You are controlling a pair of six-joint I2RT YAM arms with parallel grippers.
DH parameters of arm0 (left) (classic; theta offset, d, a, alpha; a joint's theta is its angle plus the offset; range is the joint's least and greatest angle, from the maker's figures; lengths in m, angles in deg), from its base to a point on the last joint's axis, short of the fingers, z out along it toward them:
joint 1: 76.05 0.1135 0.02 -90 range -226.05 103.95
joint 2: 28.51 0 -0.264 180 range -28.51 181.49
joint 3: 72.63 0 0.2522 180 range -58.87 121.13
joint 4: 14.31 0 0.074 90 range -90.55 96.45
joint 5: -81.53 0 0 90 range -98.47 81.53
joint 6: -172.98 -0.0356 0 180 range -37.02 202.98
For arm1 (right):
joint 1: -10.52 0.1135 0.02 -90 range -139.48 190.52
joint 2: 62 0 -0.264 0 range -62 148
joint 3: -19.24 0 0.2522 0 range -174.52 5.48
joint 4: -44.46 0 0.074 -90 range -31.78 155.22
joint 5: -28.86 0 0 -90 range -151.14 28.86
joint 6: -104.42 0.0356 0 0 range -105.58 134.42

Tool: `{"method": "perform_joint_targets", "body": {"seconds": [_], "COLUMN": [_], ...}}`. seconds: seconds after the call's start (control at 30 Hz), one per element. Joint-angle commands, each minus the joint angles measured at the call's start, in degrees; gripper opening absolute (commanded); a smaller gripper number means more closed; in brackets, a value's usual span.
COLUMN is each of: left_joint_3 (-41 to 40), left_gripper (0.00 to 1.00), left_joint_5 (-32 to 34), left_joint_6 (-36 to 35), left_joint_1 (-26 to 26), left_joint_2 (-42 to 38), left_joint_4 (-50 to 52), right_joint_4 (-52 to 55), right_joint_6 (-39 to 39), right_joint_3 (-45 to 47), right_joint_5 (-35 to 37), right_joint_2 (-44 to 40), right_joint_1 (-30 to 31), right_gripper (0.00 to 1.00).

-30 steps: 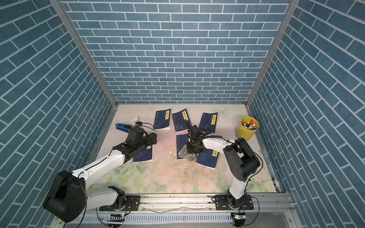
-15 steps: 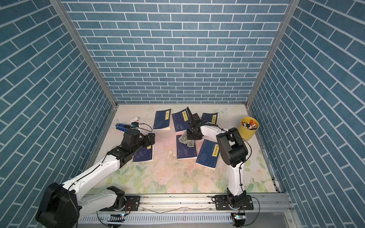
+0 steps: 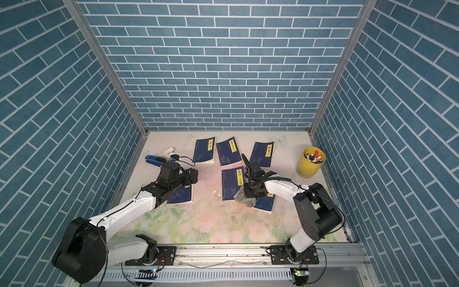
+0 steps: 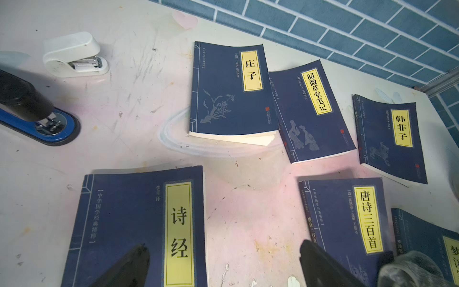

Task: Wipe the cover of the book
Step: Place the cleaning item on the book.

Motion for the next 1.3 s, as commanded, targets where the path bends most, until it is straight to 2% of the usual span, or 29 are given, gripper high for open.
{"method": "perform_joint_targets", "body": {"seconds": [0.0, 0.13, 0.27, 0.37, 0.4, 0.47, 0.5, 0.6, 0.73, 0.87, 1.0, 1.17, 1.27], "left_joint_3": [1.0, 0.1, 0.4, 0.2, 0.1, -0.3, -0.4, -0.6, -0.7, -0.2, 0.9, 2.2, 2.6], "left_gripper": [1.0, 1.0, 1.0, 1.0, 1.0, 1.0, 1.0, 0.99, 0.99, 0.99, 0.99, 0.99, 0.99], "left_joint_5": [-2.6, -4.0, -4.9, -6.2, -6.8, -8.2, -8.6, -9.2, -9.4, -9.6, -9.2, -8.1, -7.6], "left_joint_6": [-0.7, -0.7, -0.6, 0.2, 0.6, 1.1, 1.1, 1.1, 1.1, 1.8, 3.1, 4.6, 5.6], "left_joint_1": [0.2, 0.2, 0.2, 0.2, 0.2, 0.1, 0.0, -0.2, -0.3, -0.9, -2.6, -5.4, -6.9], "left_joint_2": [-0.4, -1.5, -1.0, 0.1, 0.5, 1.5, 1.8, 2.8, 3.5, 5.2, 8.1, 12.4, 14.6], "left_joint_4": [-1.9, -3.2, -3.4, -4.7, -5.3, -6.9, -7.6, -8.9, -9.9, -10.8, -11.3, -12.3, -13.2], "right_joint_4": [13.0, 19.6, 18.7, 17.7, 17.2, 16.4, 16.6, 19.0, 20.6, 21.6, 21.7, 16.4, 11.5], "right_joint_6": [0.7, -0.3, 0.1, 0.7, 0.8, 1.0, 1.2, 2.3, 2.5, 1.8, -0.1, -1.6, -1.7], "right_joint_3": [-2.7, -3.4, 0.0, 1.6, 1.8, 2.2, 2.1, 1.1, -0.4, -3.2, -6.0, -7.0, -7.4], "right_joint_5": [8.6, 15.0, 14.7, 14.7, 14.8, 15.0, 15.4, 19.6, 22.3, 22.1, 18.9, 12.2, 7.6], "right_joint_2": [-5.3, -9.6, -11.9, -11.4, -11.0, -9.8, -9.4, -8.7, -11.5, -14.3, -14.3, -11.2, -6.8], "right_joint_1": [-1.3, -5.5, -10.5, -11.8, -11.9, -12.0, -12.0, -12.0, -12.0, -11.9, -11.0, -7.3, -4.2], "right_gripper": [0.0, 0.0, 0.01, 0.06, 0.09, 0.23, 0.27, 0.42, 0.51, 0.55, 0.54, 0.5, 0.42]}}
